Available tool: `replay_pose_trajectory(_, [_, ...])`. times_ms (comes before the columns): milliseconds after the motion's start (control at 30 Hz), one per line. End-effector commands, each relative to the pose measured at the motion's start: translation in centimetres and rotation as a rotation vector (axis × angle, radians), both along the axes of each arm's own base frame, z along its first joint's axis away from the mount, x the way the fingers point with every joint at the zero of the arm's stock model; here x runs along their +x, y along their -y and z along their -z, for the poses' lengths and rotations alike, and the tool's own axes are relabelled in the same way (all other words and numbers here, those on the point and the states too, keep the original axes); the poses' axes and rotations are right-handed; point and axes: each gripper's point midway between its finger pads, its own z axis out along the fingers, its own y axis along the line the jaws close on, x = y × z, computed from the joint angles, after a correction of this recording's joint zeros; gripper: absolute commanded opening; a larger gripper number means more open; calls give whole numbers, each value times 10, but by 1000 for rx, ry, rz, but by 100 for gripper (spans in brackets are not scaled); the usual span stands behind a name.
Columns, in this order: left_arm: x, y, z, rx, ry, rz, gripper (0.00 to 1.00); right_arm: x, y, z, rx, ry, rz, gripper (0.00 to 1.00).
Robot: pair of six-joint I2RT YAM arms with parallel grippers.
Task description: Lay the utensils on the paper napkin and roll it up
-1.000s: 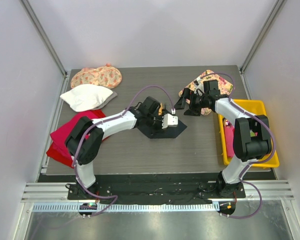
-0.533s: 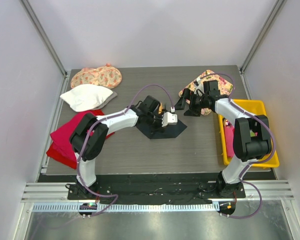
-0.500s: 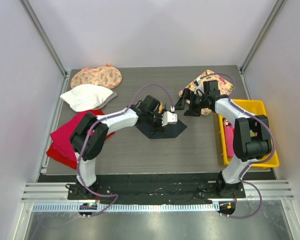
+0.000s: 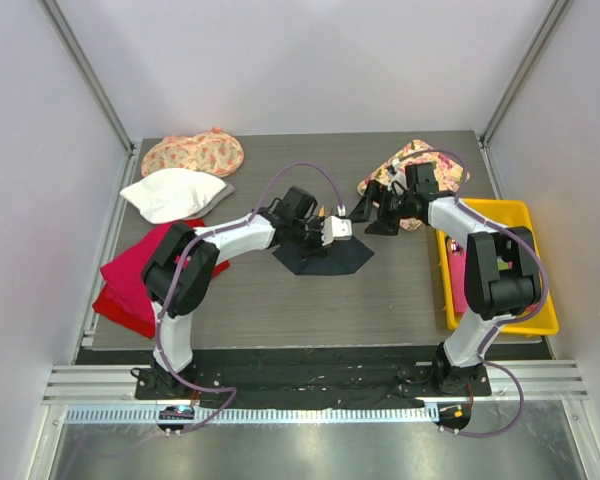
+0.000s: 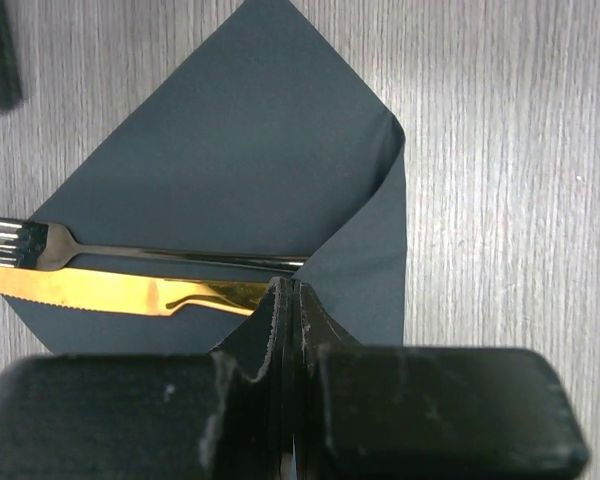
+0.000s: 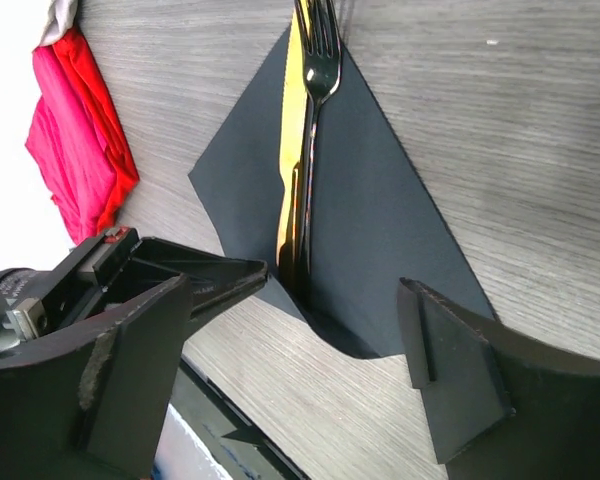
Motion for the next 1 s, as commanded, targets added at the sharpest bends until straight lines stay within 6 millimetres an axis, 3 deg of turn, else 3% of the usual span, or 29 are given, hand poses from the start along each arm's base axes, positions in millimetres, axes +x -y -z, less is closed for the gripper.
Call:
replay_pose_trajectory(0, [19, 12, -17, -61, 59, -12, 0, -3, -3, 2, 41, -14, 2, 75])
replay_pose_trajectory(167, [22, 12, -14, -58, 66, -21, 0, -9, -7, 11, 83, -66, 30, 32])
replay_pose_trajectory(300, [25, 10, -9, -54, 63, -30, 0, -17, -15, 17, 130, -93, 27, 18])
replay_pose_trajectory(600, [29, 11, -7, -61, 68, -44, 0, -42, -45, 27, 177, -138, -29, 7])
replay_pose_trajectory(967, [32, 8, 2, -48, 68, -51, 0, -59, -57, 53, 153, -210, -45, 6])
